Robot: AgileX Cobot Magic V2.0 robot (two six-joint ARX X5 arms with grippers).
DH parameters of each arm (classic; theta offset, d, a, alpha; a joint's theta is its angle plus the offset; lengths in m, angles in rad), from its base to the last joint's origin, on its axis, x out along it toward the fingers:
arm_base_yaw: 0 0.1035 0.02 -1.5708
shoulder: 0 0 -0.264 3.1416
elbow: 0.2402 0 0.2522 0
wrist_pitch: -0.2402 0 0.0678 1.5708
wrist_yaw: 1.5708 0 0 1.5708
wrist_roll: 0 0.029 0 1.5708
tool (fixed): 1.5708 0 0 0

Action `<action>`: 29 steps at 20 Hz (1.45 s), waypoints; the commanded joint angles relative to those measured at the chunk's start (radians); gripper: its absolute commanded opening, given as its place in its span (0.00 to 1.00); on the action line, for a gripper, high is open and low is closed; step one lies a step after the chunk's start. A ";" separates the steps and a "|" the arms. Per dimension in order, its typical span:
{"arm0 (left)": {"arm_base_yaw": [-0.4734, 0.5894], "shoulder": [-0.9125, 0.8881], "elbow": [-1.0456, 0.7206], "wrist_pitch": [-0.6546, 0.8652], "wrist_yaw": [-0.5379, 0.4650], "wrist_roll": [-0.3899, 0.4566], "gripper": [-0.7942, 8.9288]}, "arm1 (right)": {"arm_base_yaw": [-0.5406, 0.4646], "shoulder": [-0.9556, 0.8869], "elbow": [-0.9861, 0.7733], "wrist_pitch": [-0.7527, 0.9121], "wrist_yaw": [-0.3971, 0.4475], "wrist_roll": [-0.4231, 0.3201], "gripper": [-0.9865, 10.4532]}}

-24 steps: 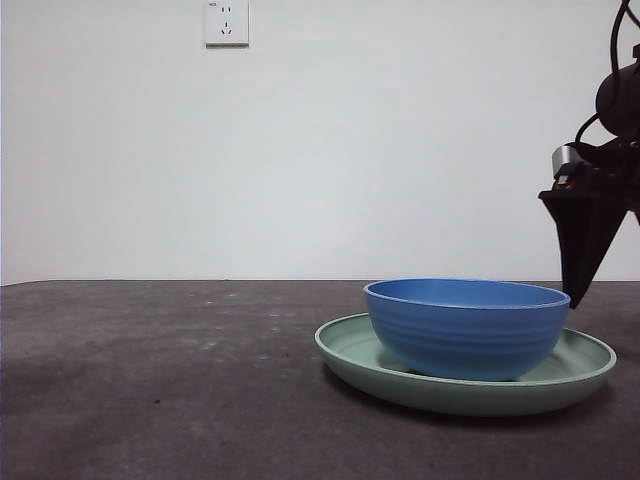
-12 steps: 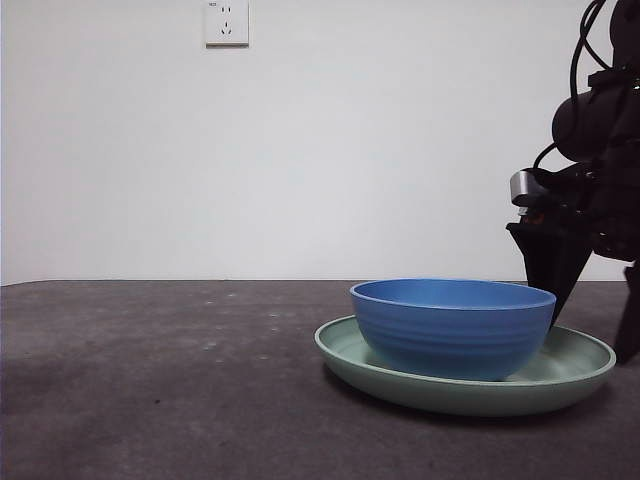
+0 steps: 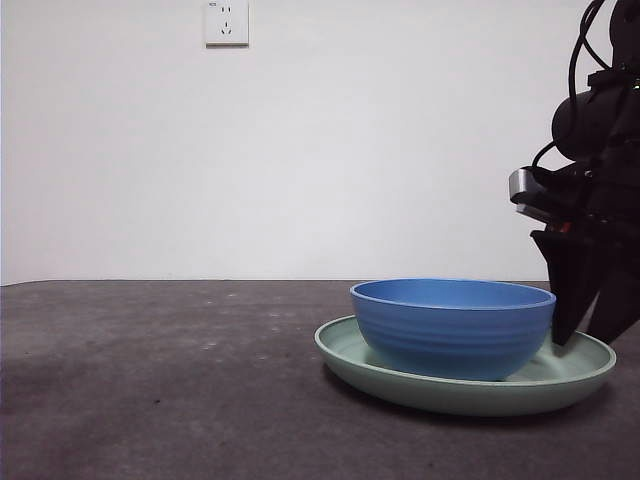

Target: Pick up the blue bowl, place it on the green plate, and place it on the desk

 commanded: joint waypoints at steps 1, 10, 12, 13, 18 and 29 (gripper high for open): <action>-0.005 0.003 0.008 0.023 0.005 -0.007 0.66 | 0.004 0.021 0.018 0.008 -0.033 -0.007 0.22; -0.005 0.003 0.008 0.018 0.005 -0.010 0.66 | 0.003 0.062 0.018 0.008 -0.055 -0.004 0.20; -0.005 0.003 0.008 0.014 0.005 -0.010 0.66 | 0.003 0.067 0.018 0.012 -0.054 -0.004 0.14; -0.005 0.003 0.008 0.014 0.005 -0.010 0.66 | 0.003 0.067 0.018 0.013 -0.053 -0.004 0.09; -0.005 0.003 0.008 0.011 0.005 -0.011 0.66 | -0.015 0.065 0.021 0.004 -0.051 -0.007 0.09; -0.005 0.003 0.008 0.012 0.005 -0.010 0.66 | 0.022 0.065 0.262 -0.145 -0.219 0.059 0.09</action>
